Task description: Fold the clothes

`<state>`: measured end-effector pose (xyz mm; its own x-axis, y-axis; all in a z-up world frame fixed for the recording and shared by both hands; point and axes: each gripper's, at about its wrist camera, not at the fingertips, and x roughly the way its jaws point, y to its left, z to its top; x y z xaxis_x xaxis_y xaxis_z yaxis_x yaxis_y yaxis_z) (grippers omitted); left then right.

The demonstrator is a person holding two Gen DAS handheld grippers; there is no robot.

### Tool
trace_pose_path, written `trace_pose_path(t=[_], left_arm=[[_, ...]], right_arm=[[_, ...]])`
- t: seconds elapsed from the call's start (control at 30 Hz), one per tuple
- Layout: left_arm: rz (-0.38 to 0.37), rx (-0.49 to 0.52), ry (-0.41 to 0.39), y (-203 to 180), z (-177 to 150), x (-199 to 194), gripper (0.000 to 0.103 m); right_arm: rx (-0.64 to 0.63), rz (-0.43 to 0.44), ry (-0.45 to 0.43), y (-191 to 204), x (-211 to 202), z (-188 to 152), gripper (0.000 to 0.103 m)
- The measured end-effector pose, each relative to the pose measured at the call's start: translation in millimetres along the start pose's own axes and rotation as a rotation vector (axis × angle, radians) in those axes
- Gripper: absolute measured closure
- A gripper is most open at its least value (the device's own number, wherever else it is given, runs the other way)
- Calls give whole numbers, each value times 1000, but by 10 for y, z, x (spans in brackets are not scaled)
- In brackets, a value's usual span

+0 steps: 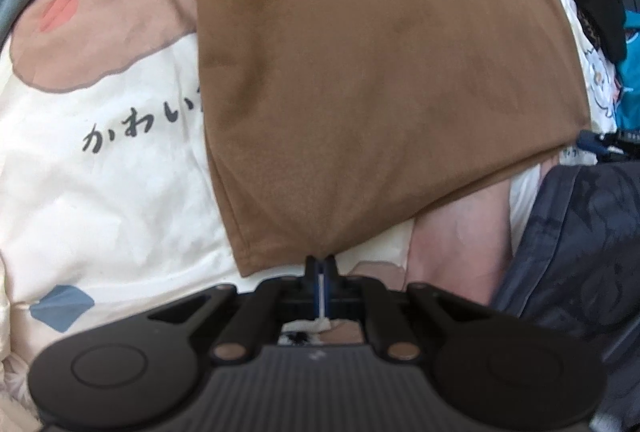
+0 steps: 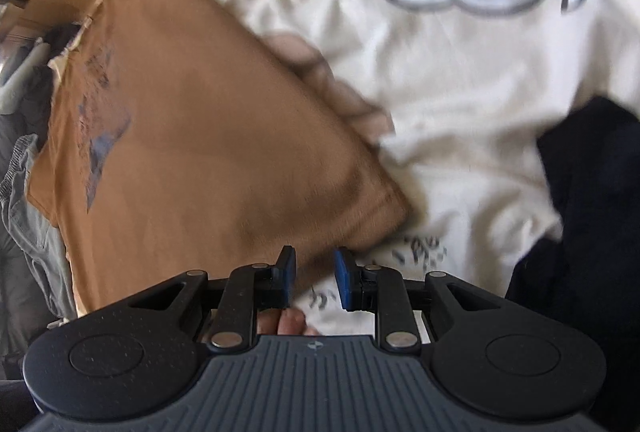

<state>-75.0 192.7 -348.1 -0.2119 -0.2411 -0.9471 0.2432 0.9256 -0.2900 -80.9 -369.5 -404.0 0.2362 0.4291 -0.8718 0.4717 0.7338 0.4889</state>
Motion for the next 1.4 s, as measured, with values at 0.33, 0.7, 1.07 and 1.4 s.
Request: trace_pose_path(t=[0.33, 0.7, 1.07, 1.4], left_arm=[[-13, -5, -10, 25, 13, -140, 101], [-97, -97, -37, 248, 94, -372, 101], [-9, -41, 55, 116, 46, -23, 94], [28, -149, -9, 406, -39, -144, 89]], right_arm=[[115, 34, -21, -132, 100, -57, 100], [119, 43, -39, -29, -199, -19, 101], [71, -96, -36, -122, -120, -10, 98], [-78, -170, -133, -66, -406, 136, 74]])
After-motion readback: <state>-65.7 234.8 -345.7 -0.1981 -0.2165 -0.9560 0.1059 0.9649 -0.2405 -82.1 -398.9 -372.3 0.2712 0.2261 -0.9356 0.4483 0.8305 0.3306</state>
